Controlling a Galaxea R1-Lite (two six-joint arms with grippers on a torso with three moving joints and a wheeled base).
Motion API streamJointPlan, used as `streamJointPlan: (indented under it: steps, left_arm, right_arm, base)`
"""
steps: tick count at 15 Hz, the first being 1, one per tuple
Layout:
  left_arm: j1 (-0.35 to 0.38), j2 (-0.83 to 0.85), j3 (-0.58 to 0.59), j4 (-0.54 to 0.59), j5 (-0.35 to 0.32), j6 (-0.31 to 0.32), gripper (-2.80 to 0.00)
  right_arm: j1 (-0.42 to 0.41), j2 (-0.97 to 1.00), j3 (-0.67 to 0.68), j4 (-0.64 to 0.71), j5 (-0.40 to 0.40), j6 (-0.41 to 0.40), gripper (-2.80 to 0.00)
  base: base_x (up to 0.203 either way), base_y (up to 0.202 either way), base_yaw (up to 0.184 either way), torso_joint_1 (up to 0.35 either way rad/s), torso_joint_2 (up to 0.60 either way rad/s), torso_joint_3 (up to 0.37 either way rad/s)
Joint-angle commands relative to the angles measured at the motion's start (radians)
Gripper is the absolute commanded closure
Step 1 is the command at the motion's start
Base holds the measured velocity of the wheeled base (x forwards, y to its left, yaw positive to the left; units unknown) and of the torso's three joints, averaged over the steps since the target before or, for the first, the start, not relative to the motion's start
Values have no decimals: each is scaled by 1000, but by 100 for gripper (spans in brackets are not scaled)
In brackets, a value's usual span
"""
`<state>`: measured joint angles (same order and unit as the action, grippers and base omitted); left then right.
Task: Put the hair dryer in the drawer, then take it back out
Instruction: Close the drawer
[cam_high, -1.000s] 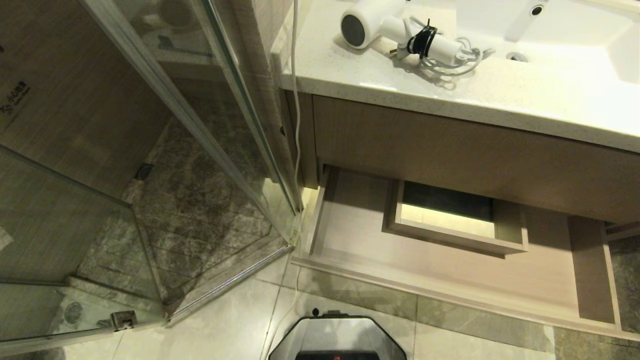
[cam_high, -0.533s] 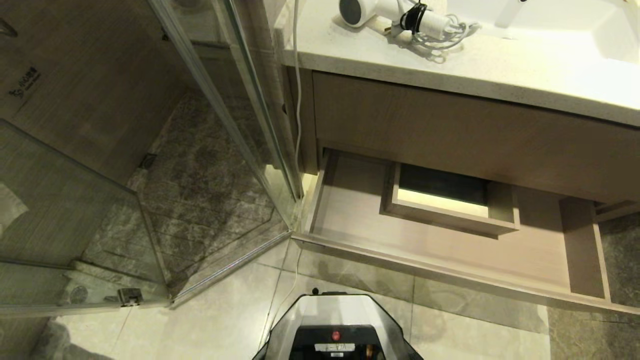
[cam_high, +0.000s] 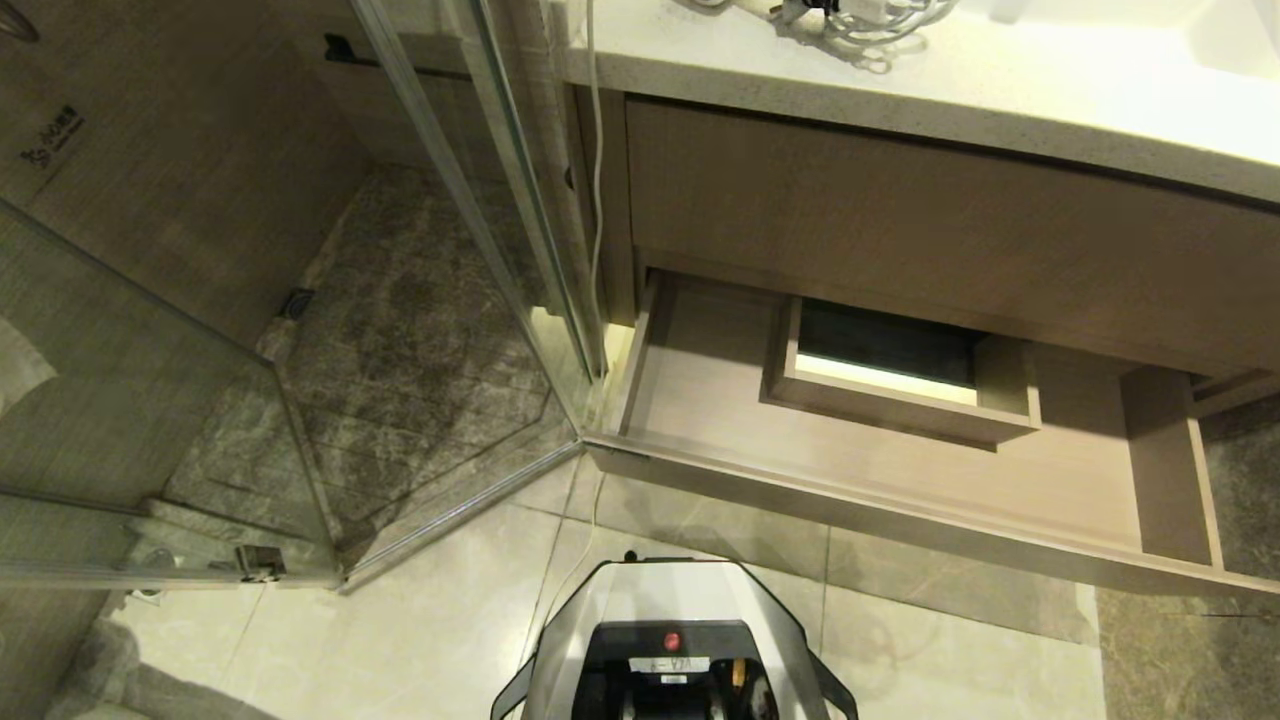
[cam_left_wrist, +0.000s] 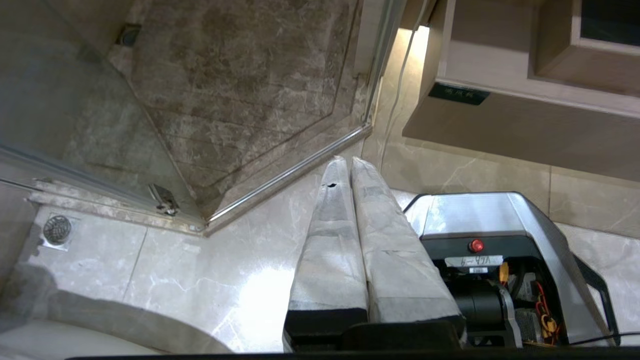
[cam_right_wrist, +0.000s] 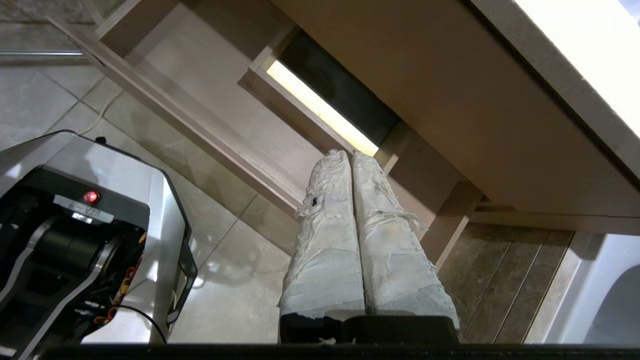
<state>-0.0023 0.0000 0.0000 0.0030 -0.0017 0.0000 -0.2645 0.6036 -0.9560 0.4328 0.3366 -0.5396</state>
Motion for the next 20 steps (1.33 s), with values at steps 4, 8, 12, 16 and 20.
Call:
streamJointPlan:
  steps: [4, 8, 12, 16, 20]
  left_arm:
    - [1, 0, 0, 0, 0, 0, 0]
    - [1, 0, 2, 0, 0, 0, 0]
    - [-1, 0, 2, 0, 0, 0, 0]
    - [1, 0, 2, 0, 0, 0, 0]
    - [-1, 0, 2, 0, 0, 0, 0]
  right_arm:
    - [-1, -2, 8, 1, 1, -3, 0]
    - [-1, -2, 14, 1, 2, -3, 0]
    - [-1, -2, 17, 0, 2, -3, 0]
    - [-1, -4, 25, -17, 2, -3, 0]
    - [-1, -2, 25, -19, 2, -3, 0]
  base:
    - [0, 0, 0, -222, 360, 131]
    - [0, 0, 0, -270, 430, 152]
    - [0, 0, 0, -365, 546, 174]
    - [0, 0, 0, -279, 434, 159]
    - [0, 0, 0, -48, 398, 320]
